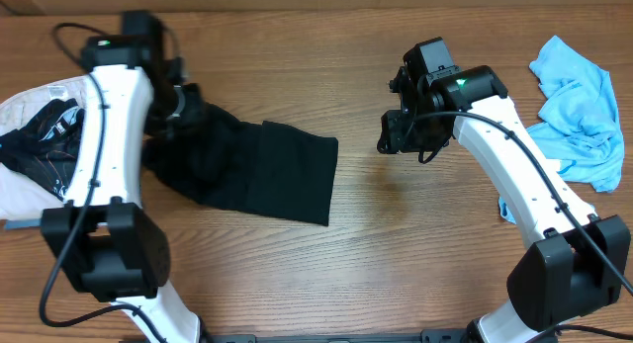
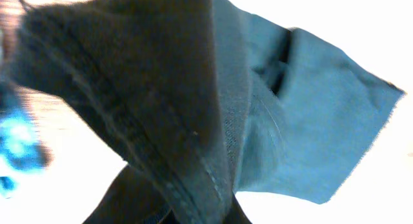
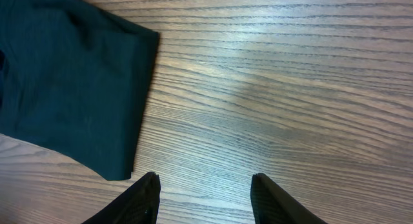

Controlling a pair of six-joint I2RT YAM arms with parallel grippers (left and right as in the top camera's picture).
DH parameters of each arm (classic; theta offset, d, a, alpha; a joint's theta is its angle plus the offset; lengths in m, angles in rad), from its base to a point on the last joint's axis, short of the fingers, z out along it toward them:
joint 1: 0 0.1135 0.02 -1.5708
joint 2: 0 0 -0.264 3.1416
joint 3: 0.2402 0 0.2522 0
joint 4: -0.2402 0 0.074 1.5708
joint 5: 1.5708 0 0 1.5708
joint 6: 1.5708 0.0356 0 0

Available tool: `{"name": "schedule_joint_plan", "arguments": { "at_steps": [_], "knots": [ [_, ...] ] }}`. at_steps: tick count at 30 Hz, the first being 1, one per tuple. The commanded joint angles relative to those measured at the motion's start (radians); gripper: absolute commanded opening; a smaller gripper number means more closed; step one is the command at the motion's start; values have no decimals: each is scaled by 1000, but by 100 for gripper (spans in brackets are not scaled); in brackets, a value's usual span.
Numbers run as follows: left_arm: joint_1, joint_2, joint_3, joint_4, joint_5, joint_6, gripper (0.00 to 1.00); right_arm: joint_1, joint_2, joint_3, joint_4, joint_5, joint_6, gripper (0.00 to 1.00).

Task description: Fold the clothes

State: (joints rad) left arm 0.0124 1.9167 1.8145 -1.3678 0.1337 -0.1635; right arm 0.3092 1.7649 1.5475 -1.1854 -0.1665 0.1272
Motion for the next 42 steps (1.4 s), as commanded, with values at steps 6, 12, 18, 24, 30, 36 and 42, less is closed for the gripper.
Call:
{"name": "schedule_joint_plan", "arguments": {
  "at_steps": [6,12,18,24,30,36,42],
  "knots": [
    [-243,-17,-8,-8,-76,-124,5,3,-1,11,-13,9,4,49],
    [-369,18,-12,-8,-114,-173,6,3,-1,11,-23,9,3,49],
    [-460,87,-12,-25,-116,-185,6,3,-1,11,-29,9,0,49],
    [-522,126,-12,-33,-115,-214,6,3,-1,11,-28,9,0,49],
    [-553,127,-12,-32,-45,-217,23,3,-1,11,-28,9,0,49],
    [-525,116,44,-61,-43,-169,27,3,-1,11,-28,8,0,51],
    [-414,77,154,-56,-149,-165,37,5,-1,11,-32,-67,-34,54]
  ]
}}
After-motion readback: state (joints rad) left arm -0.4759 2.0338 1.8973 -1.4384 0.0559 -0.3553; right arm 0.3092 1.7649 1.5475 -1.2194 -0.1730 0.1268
